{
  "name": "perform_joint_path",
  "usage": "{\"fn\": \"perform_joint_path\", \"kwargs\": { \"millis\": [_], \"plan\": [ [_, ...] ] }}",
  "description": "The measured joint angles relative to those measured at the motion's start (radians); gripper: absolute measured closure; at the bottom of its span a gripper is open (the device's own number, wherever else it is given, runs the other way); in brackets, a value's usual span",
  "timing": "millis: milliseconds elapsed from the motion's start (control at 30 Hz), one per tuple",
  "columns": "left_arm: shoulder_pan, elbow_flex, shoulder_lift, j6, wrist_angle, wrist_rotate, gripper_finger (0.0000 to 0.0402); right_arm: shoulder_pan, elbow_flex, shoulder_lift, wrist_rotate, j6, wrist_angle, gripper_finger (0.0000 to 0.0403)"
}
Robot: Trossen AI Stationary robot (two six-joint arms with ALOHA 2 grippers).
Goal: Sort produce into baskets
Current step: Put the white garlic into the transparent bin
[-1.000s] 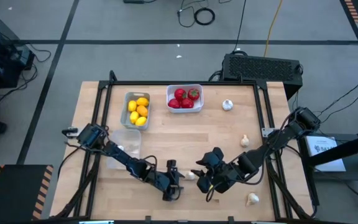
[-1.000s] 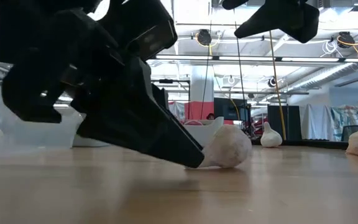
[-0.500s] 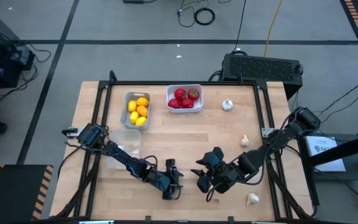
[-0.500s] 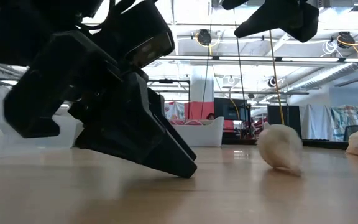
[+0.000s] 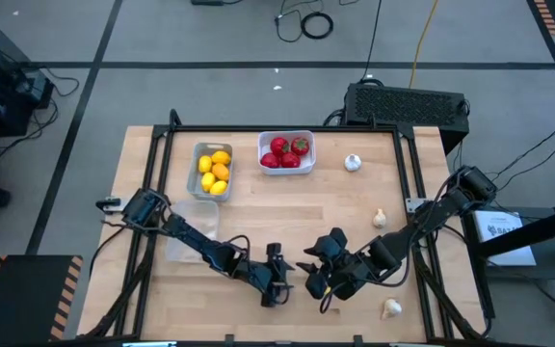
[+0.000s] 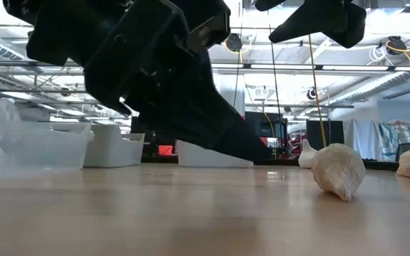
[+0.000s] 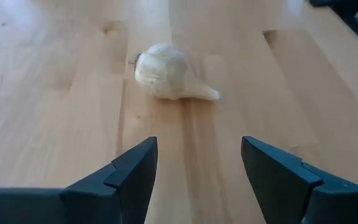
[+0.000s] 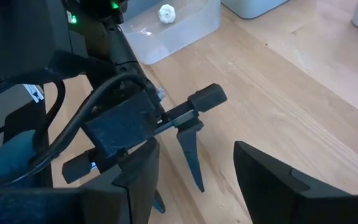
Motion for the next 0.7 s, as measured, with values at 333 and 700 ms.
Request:
{"fn": "perform_joint_path", "kwargs": {
  "millis": [333, 700],
  "plan": [
    [0.002, 0.002, 0.0, 0.007, 0.067, 0.0, 0.0162, 0.008, 0.0, 0.0, -0.052, 0.001, -0.002, 0.0206],
    [0.013, 0.05, 0.01, 0.054, 0.063, 0.021, 0.0162, 0.012, 0.001, -0.004, -0.565, 0.358, -0.264, 0.0207]
  ]
}}
